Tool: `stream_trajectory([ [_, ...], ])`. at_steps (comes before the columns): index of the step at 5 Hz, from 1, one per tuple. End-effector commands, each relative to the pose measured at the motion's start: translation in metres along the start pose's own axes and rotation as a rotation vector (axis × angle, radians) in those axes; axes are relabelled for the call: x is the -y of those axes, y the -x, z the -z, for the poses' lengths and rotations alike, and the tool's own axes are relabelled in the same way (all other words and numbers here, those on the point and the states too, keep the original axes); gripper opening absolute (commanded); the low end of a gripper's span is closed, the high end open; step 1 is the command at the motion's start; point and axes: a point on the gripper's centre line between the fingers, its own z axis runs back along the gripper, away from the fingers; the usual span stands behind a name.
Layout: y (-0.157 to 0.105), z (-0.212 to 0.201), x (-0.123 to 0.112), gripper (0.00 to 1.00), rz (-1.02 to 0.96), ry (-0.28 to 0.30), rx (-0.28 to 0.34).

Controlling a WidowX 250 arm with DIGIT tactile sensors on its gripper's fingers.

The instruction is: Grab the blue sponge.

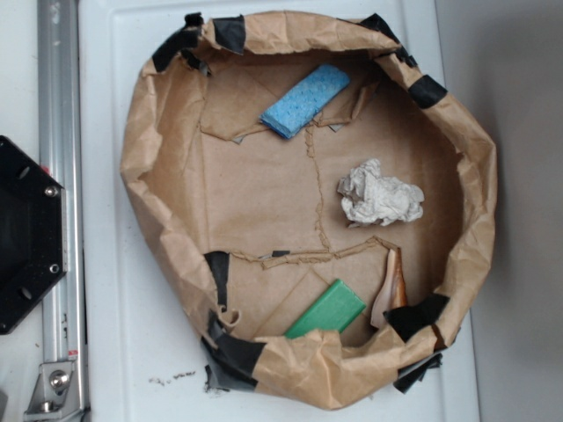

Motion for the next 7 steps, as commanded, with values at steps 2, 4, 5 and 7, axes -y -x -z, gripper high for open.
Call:
stream_trajectory([
  [2,-0.106,0.066,-0.043,1.00,-0.450,-0.091,0.262],
  [4,-0.129,0.158,-0.070,1.00,-0.816,-0.183,0.172],
  [5,-0.129,0.158,-0.070,1.00,-0.816,-0.183,0.172],
  [7,-0.129,0.158,-0.070,1.00,-0.816,-0.183,0.172],
])
